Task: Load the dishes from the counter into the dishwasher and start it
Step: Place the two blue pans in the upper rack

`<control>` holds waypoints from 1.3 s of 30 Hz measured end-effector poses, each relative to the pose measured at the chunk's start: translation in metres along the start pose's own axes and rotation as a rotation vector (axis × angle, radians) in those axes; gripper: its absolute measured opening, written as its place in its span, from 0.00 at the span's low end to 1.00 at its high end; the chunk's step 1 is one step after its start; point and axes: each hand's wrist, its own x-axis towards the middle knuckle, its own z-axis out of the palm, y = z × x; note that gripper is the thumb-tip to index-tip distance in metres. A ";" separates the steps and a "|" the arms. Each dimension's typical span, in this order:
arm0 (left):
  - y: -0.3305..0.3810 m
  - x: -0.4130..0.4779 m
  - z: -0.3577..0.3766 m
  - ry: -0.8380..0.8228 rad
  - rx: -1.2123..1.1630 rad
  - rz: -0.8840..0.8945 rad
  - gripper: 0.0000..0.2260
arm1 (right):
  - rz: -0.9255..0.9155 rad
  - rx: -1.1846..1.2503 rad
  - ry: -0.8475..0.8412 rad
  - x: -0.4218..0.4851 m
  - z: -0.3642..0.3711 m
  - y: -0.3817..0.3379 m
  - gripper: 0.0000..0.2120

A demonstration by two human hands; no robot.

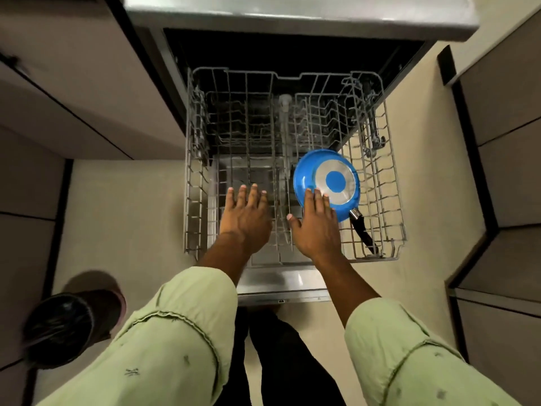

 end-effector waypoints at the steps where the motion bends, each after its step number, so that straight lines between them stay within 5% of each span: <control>1: -0.005 -0.008 -0.007 0.014 -0.017 -0.023 0.31 | -0.029 -0.008 -0.005 -0.001 -0.010 -0.007 0.34; 17: -0.110 -0.131 -0.114 0.368 -0.116 -0.284 0.31 | -0.406 -0.095 0.137 -0.024 -0.134 -0.169 0.34; 39: -0.419 -0.250 -0.151 0.524 -0.134 -0.403 0.31 | -0.547 -0.119 0.224 -0.058 -0.141 -0.495 0.35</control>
